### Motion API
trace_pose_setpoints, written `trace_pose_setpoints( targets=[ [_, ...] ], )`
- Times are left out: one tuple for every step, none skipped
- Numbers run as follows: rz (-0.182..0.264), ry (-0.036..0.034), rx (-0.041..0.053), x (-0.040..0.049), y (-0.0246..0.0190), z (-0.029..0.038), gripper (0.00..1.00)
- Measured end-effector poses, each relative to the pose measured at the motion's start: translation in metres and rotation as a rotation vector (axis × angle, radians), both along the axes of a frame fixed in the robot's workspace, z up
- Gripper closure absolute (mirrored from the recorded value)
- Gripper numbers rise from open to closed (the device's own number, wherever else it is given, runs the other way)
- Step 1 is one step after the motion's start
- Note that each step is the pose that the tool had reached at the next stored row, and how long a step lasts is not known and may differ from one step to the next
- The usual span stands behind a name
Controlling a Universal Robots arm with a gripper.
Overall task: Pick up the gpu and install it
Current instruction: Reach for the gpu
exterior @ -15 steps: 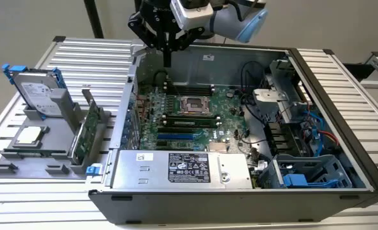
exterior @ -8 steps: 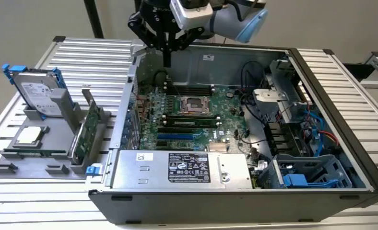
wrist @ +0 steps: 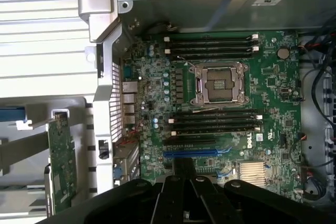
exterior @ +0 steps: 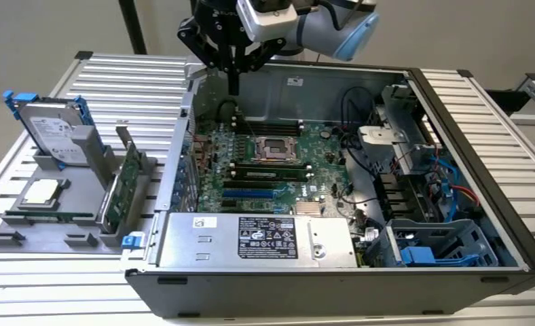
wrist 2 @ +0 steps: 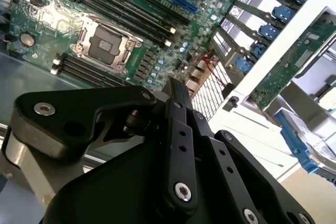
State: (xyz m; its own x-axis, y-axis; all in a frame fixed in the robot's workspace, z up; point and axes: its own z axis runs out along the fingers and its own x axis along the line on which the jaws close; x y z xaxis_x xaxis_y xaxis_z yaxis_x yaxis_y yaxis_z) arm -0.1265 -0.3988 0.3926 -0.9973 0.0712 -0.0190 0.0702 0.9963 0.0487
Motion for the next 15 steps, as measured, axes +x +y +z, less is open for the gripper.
trace_pose_setpoints(
  targets=[
    [0.000,0.0000,0.0000,-0.0006,0.0000,0.0000,1.00],
    [0.000,0.0000,0.0000,-0.0013,0.0000,0.0000,1.00],
    [0.000,0.0000,0.0001,-0.0020,0.0000,0.0000,1.00],
    [0.000,0.0000,0.0001,-0.0028,0.0000,0.0000,1.00],
    [0.000,0.0000,0.0000,-0.0037,0.0000,0.0000,1.00],
    [0.000,0.0000,0.0001,-0.0046,0.0000,0.0000,1.00],
    [0.000,0.0001,0.0000,-0.0055,0.0000,0.0000,1.00],
    [0.000,0.0000,0.0000,-0.0065,0.0000,0.0000,1.00],
    [0.000,0.0000,0.0000,-0.0074,0.0000,0.0000,1.00],
    [0.000,0.0000,0.0000,-0.0081,0.0000,0.0000,1.00],
    [0.000,0.0000,0.0000,-0.0089,0.0000,0.0000,1.00],
    [0.000,0.0000,0.0001,-0.0096,0.0000,0.0000,1.00],
    [0.000,0.0000,0.0000,-0.0102,0.0000,0.0000,1.00],
    [0.000,0.0000,0.0000,-0.0109,0.0000,0.0000,1.00],
    [0.000,0.0000,0.0001,-0.0115,0.0000,0.0000,1.00]
  ],
)
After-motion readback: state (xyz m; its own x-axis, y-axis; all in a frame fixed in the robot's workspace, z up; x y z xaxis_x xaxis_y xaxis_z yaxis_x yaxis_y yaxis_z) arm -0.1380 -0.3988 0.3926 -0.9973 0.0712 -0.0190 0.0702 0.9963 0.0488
